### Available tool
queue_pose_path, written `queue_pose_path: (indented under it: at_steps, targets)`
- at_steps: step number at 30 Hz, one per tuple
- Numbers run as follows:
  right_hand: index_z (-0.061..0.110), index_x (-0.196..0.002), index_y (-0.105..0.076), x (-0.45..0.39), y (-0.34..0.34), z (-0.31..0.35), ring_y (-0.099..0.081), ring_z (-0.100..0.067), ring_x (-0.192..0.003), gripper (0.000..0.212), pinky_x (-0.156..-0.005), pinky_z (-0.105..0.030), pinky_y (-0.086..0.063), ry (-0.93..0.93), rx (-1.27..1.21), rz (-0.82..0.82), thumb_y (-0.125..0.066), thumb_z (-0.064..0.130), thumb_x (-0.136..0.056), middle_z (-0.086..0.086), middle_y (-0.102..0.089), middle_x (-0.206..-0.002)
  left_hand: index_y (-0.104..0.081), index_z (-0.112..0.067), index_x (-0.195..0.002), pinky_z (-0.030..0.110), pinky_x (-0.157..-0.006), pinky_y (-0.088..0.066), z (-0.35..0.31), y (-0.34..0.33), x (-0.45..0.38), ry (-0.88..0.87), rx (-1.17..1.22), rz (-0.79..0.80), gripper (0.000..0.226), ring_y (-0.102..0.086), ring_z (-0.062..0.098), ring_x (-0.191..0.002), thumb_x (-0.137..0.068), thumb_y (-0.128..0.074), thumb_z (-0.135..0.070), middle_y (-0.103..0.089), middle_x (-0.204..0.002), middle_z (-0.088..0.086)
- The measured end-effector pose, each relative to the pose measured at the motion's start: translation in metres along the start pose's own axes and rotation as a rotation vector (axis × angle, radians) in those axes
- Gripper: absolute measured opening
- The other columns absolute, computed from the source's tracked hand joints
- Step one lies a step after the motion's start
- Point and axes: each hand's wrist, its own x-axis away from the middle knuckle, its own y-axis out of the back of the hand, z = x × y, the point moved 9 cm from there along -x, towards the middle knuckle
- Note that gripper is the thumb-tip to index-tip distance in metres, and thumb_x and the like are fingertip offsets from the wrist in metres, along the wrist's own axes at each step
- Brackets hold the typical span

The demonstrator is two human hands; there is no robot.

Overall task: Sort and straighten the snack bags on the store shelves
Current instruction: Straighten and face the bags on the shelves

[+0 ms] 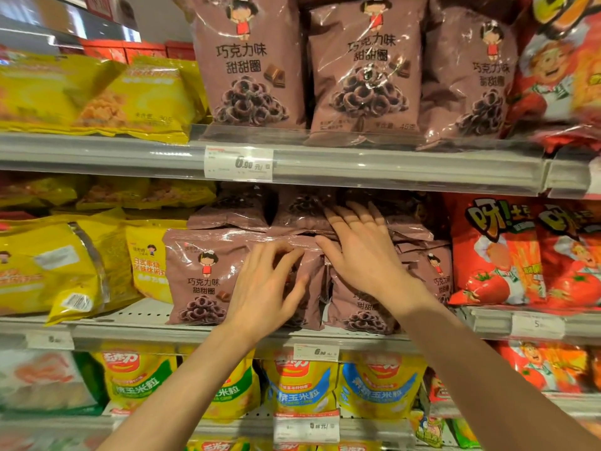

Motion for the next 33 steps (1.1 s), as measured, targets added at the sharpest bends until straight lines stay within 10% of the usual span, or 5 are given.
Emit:
queue_pose_path:
  at_steps: [7,13,16,21,33]
  targets:
    - [0.027,-0.159,-0.026,0.036,0.006,-0.033,-0.012,-0.034,-0.157,0.065,-0.125,-0.062,-0.002,-0.143,0.093,0.076,-0.02,0.062,-0.105,-0.012,-0.021,-0.168,-0.061,-0.009,-0.124,0.048,-0.125,-0.02,-0.009,-0.002,-0.014,-0.062,-0.112,0.06,0.041,-0.03,0.033,-0.153,-0.09,-0.062,-0.033,-0.033,-0.165,0.016]
    - [0.027,-0.159,-0.026,0.042,0.003,-0.029,-0.016,-0.032,-0.156,0.063,-0.124,-0.062,-0.004,-0.118,0.047,0.117,-0.014,0.056,-0.106,-0.009,-0.027,-0.166,-0.03,-0.019,-0.161,0.051,-0.128,-0.01,-0.018,-0.018,-0.032,-0.071,-0.238,0.17,0.066,-0.031,0.032,-0.152,-0.101,-0.042,-0.045,-0.028,-0.167,0.015]
    - [0.022,-0.156,-0.037,0.034,0.027,-0.059,-0.021,-0.036,-0.153,0.062,-0.125,-0.058,-0.011,-0.28,-0.016,-0.007,-0.025,0.056,-0.106,-0.014,-0.029,-0.165,-0.02,-0.026,-0.164,0.055,-0.128,-0.012,-0.017,-0.024,-0.034,-0.068,-0.279,0.194,0.068,-0.024,0.031,-0.155,-0.105,-0.031,-0.056,-0.019,-0.17,0.014]
    - [0.013,-0.158,-0.031,0.023,0.011,-0.089,-0.035,-0.045,-0.144,0.073,-0.114,-0.049,-0.034,-0.519,-0.154,0.242,-0.037,0.061,-0.103,-0.028,-0.03,-0.161,-0.037,-0.015,-0.158,0.06,-0.126,-0.013,-0.024,-0.029,-0.032,-0.001,-0.322,0.243,0.104,-0.03,0.037,-0.152,-0.087,-0.028,-0.091,-0.031,-0.164,0.022]
    - [0.005,-0.14,-0.053,0.031,0.017,-0.1,-0.051,-0.037,-0.131,0.051,-0.108,-0.041,-0.042,-0.5,-0.446,-0.157,-0.061,0.034,-0.1,-0.021,-0.057,-0.137,-0.046,-0.008,-0.151,0.06,-0.125,-0.016,-0.034,-0.039,-0.039,0.079,-0.359,0.208,0.107,-0.038,0.038,-0.147,-0.086,-0.025,-0.091,-0.041,-0.157,0.023]
